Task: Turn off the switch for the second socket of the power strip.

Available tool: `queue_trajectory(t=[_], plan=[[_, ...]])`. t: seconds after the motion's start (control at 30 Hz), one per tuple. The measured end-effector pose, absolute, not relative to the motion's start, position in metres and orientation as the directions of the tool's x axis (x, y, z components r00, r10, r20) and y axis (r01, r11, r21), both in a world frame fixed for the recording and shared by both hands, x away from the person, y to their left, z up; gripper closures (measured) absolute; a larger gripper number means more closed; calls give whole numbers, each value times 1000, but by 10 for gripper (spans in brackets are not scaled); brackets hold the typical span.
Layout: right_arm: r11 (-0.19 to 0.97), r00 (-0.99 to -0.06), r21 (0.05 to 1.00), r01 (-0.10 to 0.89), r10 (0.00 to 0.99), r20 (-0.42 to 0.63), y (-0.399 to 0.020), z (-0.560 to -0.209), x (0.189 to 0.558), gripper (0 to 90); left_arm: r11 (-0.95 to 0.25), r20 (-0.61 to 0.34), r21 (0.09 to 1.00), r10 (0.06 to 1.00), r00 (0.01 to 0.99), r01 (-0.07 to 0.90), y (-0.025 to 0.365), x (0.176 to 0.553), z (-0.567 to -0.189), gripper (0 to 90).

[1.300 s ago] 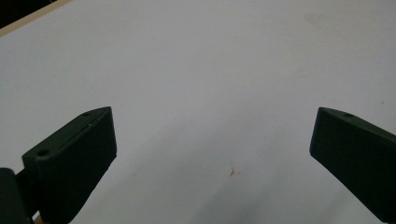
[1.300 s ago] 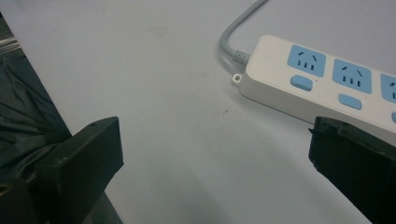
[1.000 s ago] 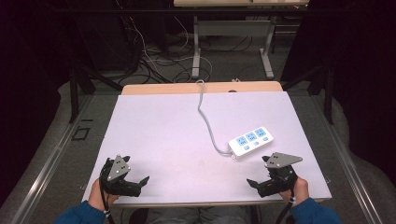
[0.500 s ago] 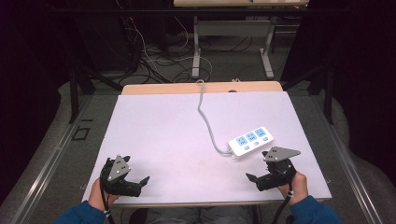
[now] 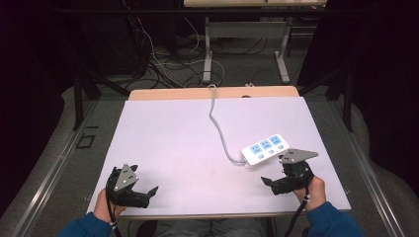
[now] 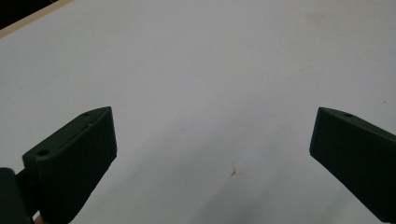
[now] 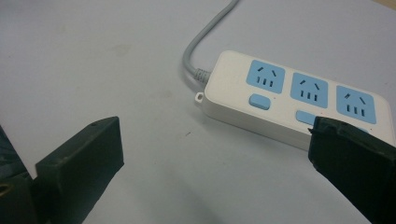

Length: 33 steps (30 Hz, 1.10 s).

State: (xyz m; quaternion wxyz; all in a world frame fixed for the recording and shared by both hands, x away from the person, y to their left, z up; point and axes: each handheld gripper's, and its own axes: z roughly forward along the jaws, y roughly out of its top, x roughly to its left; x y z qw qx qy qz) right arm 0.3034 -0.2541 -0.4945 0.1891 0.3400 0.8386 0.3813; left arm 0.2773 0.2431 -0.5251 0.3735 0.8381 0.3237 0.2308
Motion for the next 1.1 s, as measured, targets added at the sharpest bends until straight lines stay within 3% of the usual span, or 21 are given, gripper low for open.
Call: queue_trajectory(t=[1.1], plan=[[457,-664,743,489,748,-23,-261,-495,355,27,-517,151,773,712,686,367,243,278,-525,5]])
